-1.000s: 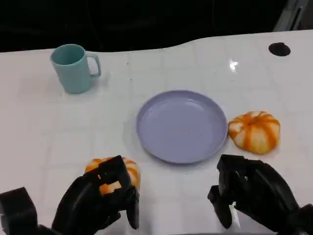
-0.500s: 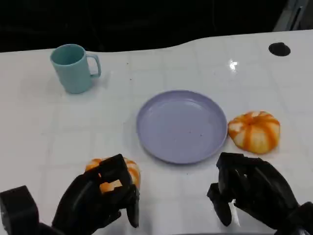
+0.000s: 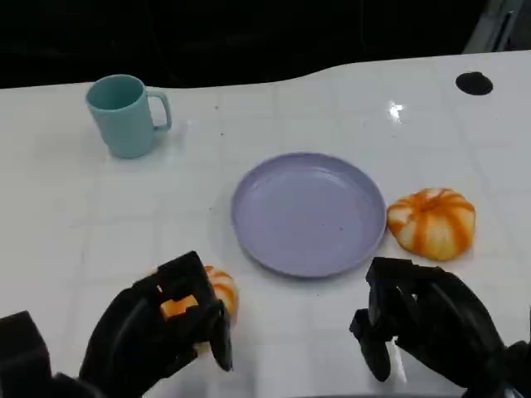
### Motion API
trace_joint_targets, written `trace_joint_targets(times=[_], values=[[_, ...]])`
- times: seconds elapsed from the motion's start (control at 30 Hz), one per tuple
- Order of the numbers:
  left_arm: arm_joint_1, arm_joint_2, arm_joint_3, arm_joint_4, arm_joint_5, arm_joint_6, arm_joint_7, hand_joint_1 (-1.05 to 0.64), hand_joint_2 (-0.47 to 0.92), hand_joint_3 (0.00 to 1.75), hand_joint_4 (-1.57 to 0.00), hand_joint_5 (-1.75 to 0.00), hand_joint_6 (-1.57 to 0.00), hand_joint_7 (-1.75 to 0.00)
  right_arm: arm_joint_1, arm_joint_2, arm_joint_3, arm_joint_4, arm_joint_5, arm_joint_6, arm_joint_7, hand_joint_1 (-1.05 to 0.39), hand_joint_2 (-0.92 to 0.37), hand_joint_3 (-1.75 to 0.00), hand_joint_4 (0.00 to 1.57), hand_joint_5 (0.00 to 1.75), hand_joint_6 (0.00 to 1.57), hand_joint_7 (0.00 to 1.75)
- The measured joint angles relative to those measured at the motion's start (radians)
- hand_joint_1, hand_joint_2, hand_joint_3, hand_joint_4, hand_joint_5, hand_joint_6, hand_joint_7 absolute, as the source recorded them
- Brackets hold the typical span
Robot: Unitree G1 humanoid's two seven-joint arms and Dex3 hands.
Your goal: Grasp the bread from the table and place it into the plate.
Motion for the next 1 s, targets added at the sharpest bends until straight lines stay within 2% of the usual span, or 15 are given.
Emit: trace_joint_targets(times=[0.03,0.1,0.2,0.37,0.47,0.53,0.7,0.83,1.0], values=[[-0.001,0.001,0.002,0.000,0.003,-0.020,-0.005,-0.67,0.92,0.28,-0.49,-1.62,-0.51,-1.06,0.000,0.000,0.001,0.000,-0.006,0.000,-0.002,-0.94,-0.83,-0.57,1.21,1.64,1.06,1.50],[-0.009,0.005,0.004,0.000,0.011,-0.063,-0.017,-0.70,0.92,0.27,-0.47,-1.54,-0.48,-0.94,0.000,0.001,0.002,0.000,-0.011,0.000,-0.004,-0.95,-0.82,-0.57,1.21,1.65,1.05,1.50],[-0.029,0.017,0.005,0.000,0.054,-0.131,-0.022,-0.76,0.92,0.25,-0.44,-1.33,-0.45,-0.60,0.000,0.002,0.002,0.001,-0.011,-0.004,0.002,-0.95,-0.82,-0.56,1.22,1.65,1.05,1.50],[-0.034,0.084,0.002,-0.046,0.242,-0.216,0.023,-0.66,0.92,0.11,-0.24,-0.97,-0.32,-0.23,0.000,0.004,-0.001,0.001,-0.009,-0.006,0.009,-0.96,-0.82,-0.54,1.23,1.64,1.06,1.48],[-0.041,0.150,0.006,-0.089,0.407,-0.273,0.082,-0.68,0.92,0.09,-0.19,-0.81,-0.30,-0.12,0.000,0.005,-0.001,0.000,-0.009,-0.005,0.005,-0.96,-0.82,-0.53,1.23,1.63,1.06,1.48],[-0.046,0.198,0.009,-0.134,0.546,-0.285,0.125,-0.72,0.92,0.09,-0.21,-0.67,-0.30,-0.06,0.000,0.007,-0.001,-0.001,-0.009,-0.002,0.002,-0.96,-0.83,-0.53,1.23,1.63,1.06,1.49],[-0.047,0.319,0.011,-0.296,0.866,-0.247,0.183,-0.78,0.92,0.08,-0.28,-0.45,-0.32,-0.01,0.001,0.008,0.000,-0.004,-0.013,-0.002,-0.009,-0.95,-0.83,-0.54,1.21,1.64,1.04,1.51],[-0.056,0.378,-0.009,-0.365,1.043,-0.191,0.186,-0.79,0.92,0.05,-0.30,-0.36,-0.30,0.00,0.001,0.007,0.000,-0.013,-0.012,-0.002,-0.010,-0.94,-0.83,-0.55,1.21,1.64,1.04,1.52],[-0.067,0.395,-0.078,-0.386,1.216,-0.116,0.185,-0.80,0.92,0.04,-0.29,-0.31,-0.26,0.00,0.006,0.007,-0.002,-0.018,-0.009,-0.002,-0.007,-0.94,-0.81,-0.60,1.21,1.63,1.03,1.51]])
